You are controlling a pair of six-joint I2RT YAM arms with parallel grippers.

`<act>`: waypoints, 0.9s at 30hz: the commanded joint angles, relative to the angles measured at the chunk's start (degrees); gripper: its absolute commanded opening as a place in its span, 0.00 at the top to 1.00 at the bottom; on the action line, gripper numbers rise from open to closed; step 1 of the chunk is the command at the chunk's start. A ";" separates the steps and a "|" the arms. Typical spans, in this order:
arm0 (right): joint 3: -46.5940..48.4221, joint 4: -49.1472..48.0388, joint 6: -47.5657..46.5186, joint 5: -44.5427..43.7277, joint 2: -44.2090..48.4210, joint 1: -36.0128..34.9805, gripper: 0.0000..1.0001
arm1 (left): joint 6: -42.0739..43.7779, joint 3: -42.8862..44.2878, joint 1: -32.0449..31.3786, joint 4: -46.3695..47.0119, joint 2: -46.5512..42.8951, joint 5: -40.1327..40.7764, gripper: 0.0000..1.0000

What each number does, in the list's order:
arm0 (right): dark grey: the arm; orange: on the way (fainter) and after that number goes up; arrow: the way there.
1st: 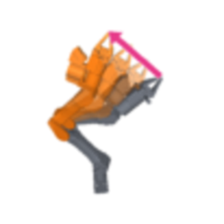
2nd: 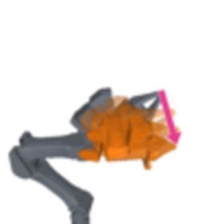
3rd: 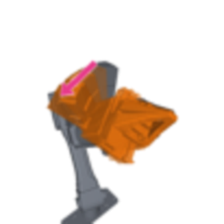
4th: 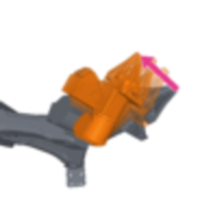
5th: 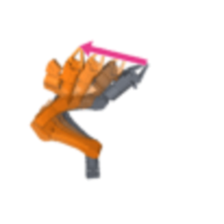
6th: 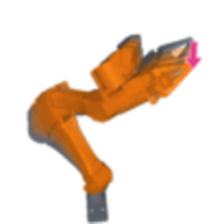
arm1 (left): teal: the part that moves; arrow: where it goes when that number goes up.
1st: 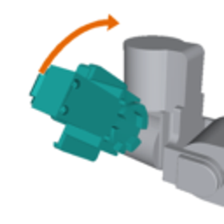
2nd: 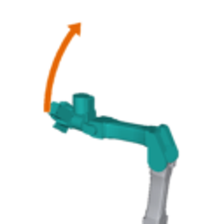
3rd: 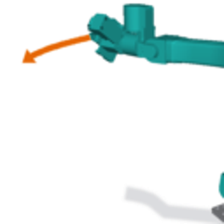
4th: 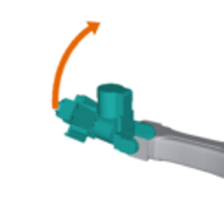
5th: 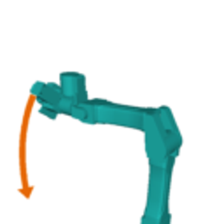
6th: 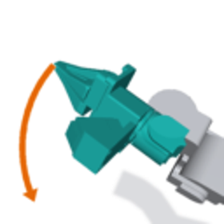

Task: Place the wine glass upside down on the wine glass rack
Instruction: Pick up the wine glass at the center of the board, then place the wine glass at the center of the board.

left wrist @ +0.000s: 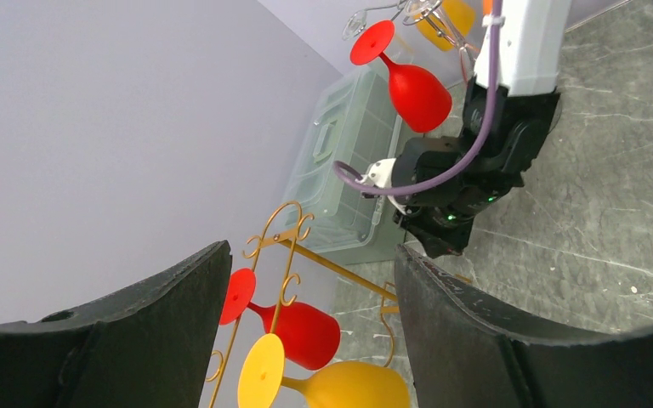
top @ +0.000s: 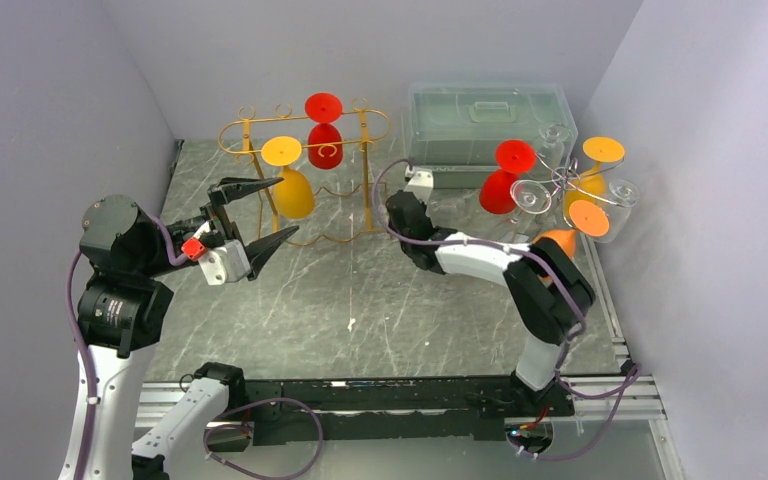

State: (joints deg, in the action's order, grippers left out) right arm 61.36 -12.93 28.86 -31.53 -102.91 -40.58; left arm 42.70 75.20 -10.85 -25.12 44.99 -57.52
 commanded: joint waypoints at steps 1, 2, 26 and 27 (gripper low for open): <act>-3.04 1.94 3.95 -3.82 8.07 -2.97 1.00 | 0.57 0.01 0.04 0.43 -0.08 -0.41 0.25; -3.74 3.35 4.90 -3.86 9.65 -3.65 1.00 | 0.57 0.01 0.04 0.43 -0.08 -0.41 0.25; -19.79 -13.04 30.50 45.06 24.80 -16.64 1.00 | 0.57 0.01 0.04 0.43 -0.08 -0.41 0.25; -20.20 -15.87 32.20 46.56 23.52 -16.64 1.00 | 0.57 0.01 0.04 0.43 -0.08 -0.41 0.25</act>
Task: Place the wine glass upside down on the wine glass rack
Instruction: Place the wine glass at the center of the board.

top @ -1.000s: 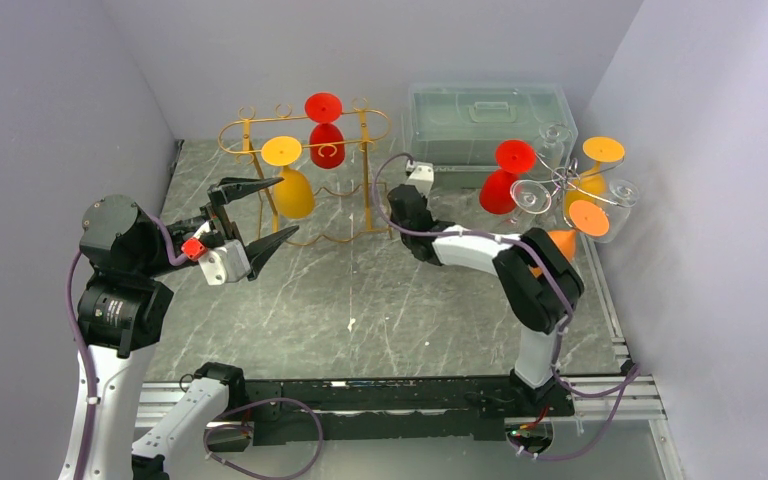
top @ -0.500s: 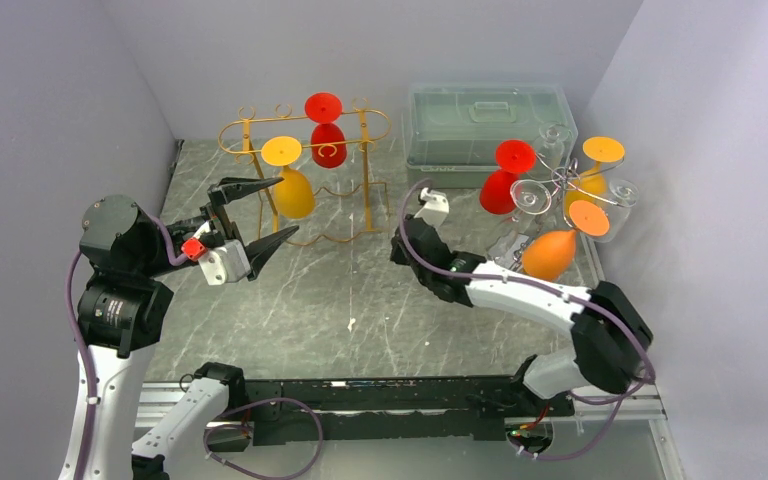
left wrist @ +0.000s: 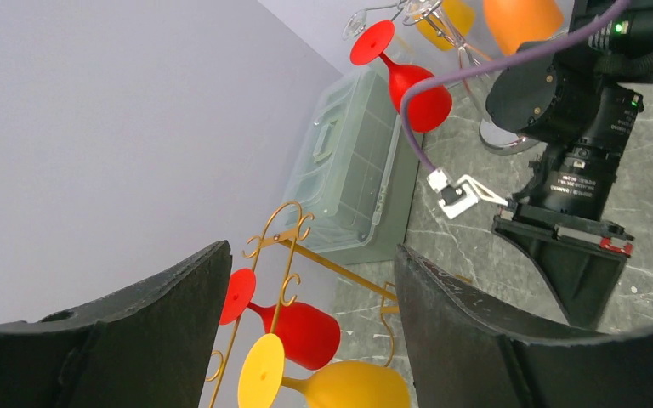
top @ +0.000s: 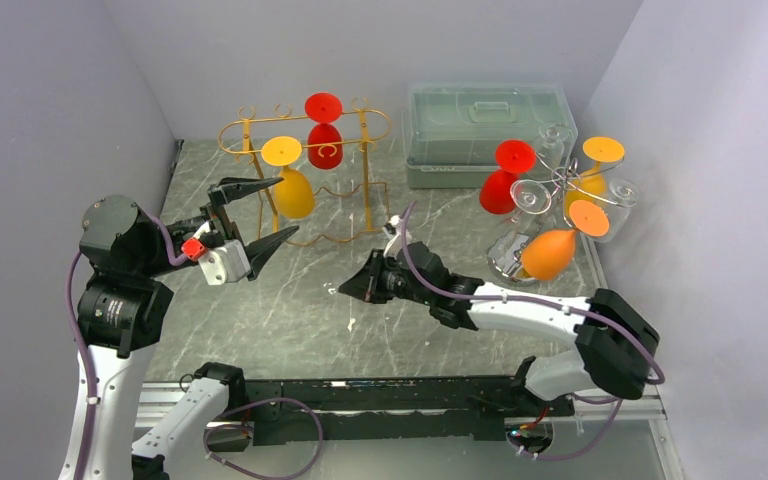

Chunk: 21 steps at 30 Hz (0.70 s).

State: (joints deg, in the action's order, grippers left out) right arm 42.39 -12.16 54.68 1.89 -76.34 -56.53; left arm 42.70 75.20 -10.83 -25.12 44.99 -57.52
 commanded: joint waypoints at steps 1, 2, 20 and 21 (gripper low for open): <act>-1.63 -19.43 8.25 14.61 -4.14 -0.64 1.00 | 0.57 0.01 0.02 0.43 -0.08 -0.41 0.25; -1.89 -22.00 9.99 15.57 -4.98 -0.54 1.00 | 0.57 0.01 0.02 0.43 -0.08 -0.41 0.25; -0.96 -30.31 25.92 17.75 -12.46 0.35 0.99 | 0.57 0.01 0.02 0.43 -0.08 -0.41 0.25; -0.21 -28.17 24.94 17.27 -12.14 0.37 0.95 | 0.57 0.01 0.02 0.43 -0.08 -0.41 0.25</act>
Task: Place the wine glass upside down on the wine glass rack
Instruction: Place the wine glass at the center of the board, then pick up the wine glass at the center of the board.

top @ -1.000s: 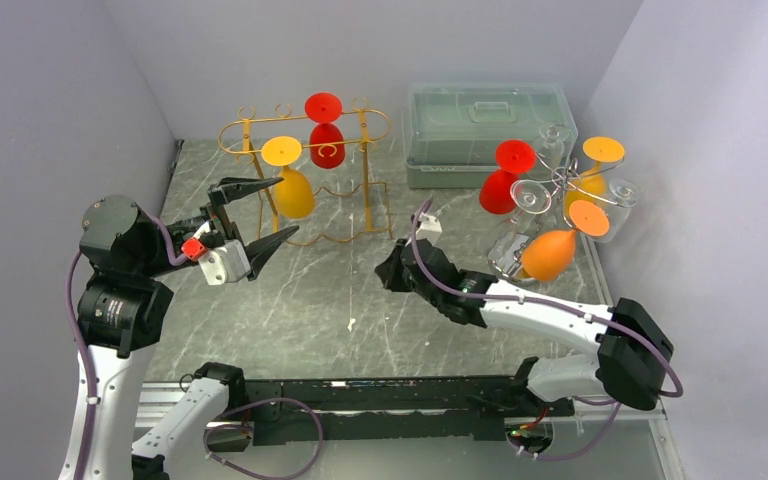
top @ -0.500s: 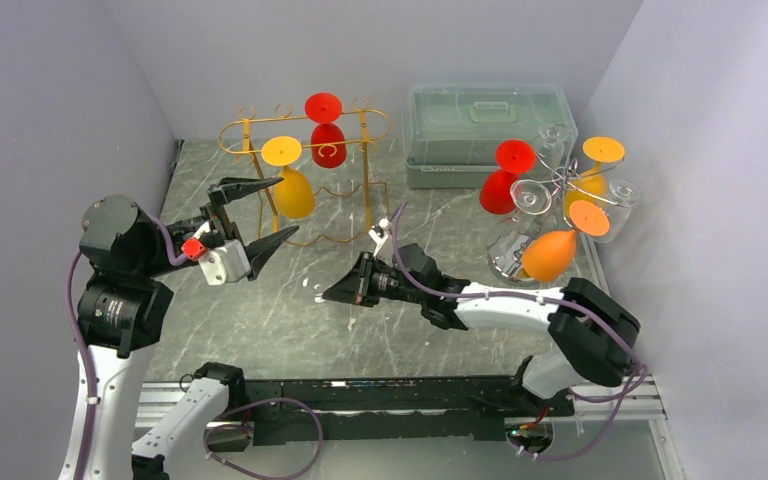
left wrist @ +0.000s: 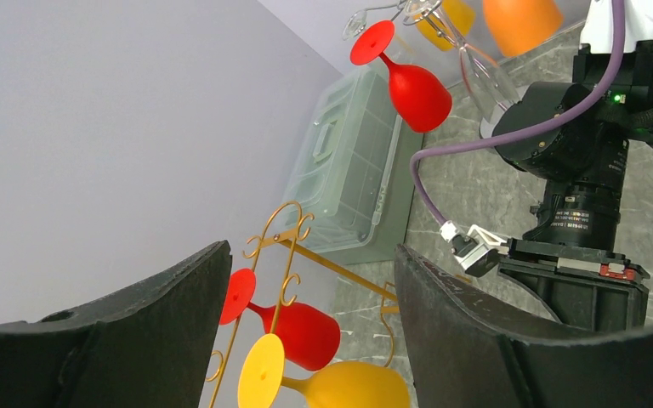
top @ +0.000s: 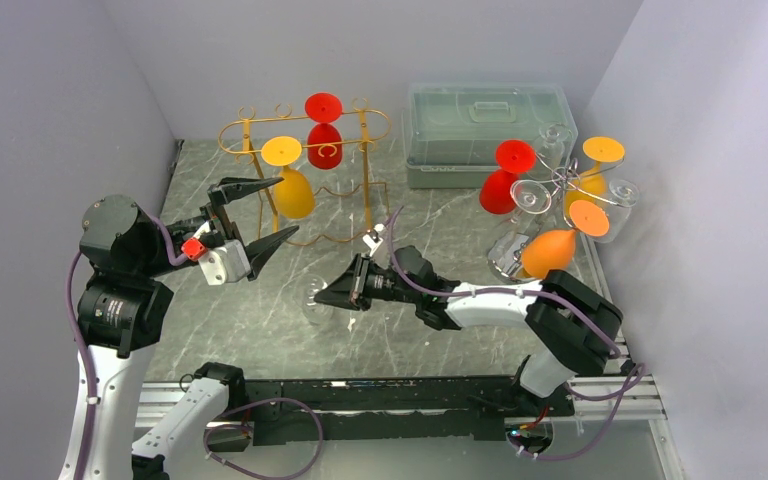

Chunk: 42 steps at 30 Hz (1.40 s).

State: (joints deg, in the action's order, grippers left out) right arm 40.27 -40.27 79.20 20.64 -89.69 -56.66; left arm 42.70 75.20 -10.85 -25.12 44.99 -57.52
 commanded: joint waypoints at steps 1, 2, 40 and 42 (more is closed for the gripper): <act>2.49 1.86 -0.71 -1.94 1.53 0.55 0.87 | 0.57 0.01 0.04 0.43 -0.08 -0.41 0.25; 2.98 4.06 -2.27 -2.45 2.11 0.53 0.78 | 0.57 0.01 0.04 0.43 -0.08 -0.41 0.25; -1.31 -12.46 -74.64 -31.71 -12.71 -15.93 0.00 | 0.57 0.01 0.04 0.43 -0.08 -0.41 0.25; 0.74 -14.19 -75.75 -32.67 -16.35 -15.93 0.00 | 0.57 0.01 0.04 0.43 -0.08 -0.41 0.25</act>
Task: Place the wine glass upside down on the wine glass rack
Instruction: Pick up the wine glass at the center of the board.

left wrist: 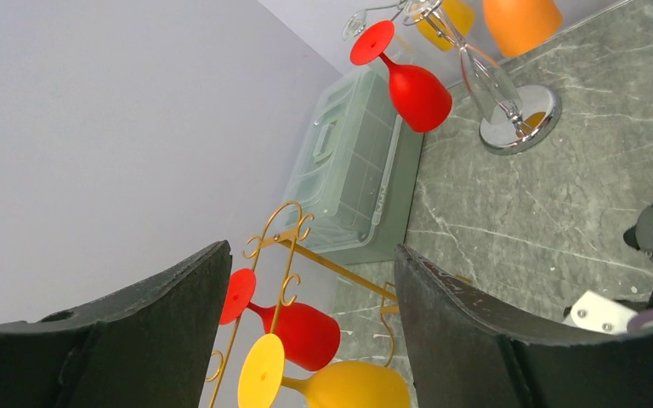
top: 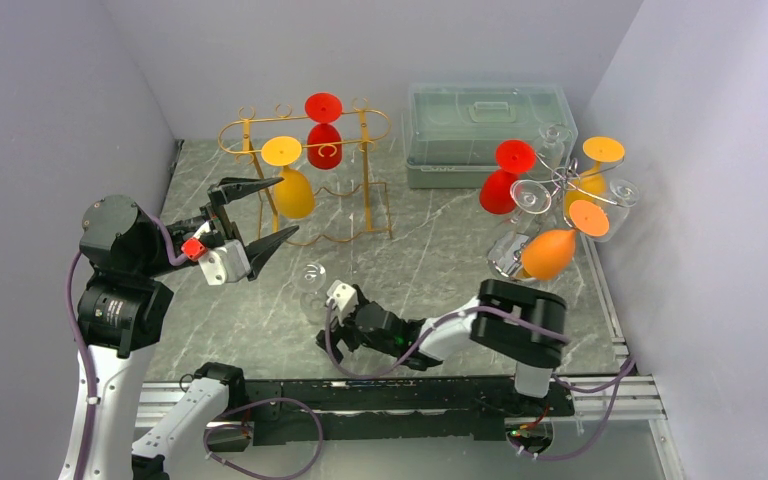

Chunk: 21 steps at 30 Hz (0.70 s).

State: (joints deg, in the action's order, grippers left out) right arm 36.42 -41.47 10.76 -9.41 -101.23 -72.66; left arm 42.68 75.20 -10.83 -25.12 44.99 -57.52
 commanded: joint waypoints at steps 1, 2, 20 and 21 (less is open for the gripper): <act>5.44 -13.73 -7.74 -3.49 -6.40 0.07 0.00 | 0.59 0.01 0.02 0.43 -0.08 -0.41 0.25; 6.11 -14.88 -8.16 -4.12 -7.94 0.07 0.00 | 0.59 0.01 0.02 0.43 -0.08 -0.41 0.25; 9.78 -23.14 -6.60 -5.95 -18.49 2.53 0.31 | 0.59 0.01 0.02 0.43 -0.08 -0.41 0.25; 8.98 -23.77 -6.88 -6.35 -17.75 2.53 0.34 | 0.59 0.01 0.02 0.43 -0.08 -0.41 0.25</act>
State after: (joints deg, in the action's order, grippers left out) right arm 46.30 -59.88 4.10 -13.52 -120.27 -70.41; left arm 42.68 75.20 -10.85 -25.12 44.99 -57.52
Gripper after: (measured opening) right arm 0.704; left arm 0.755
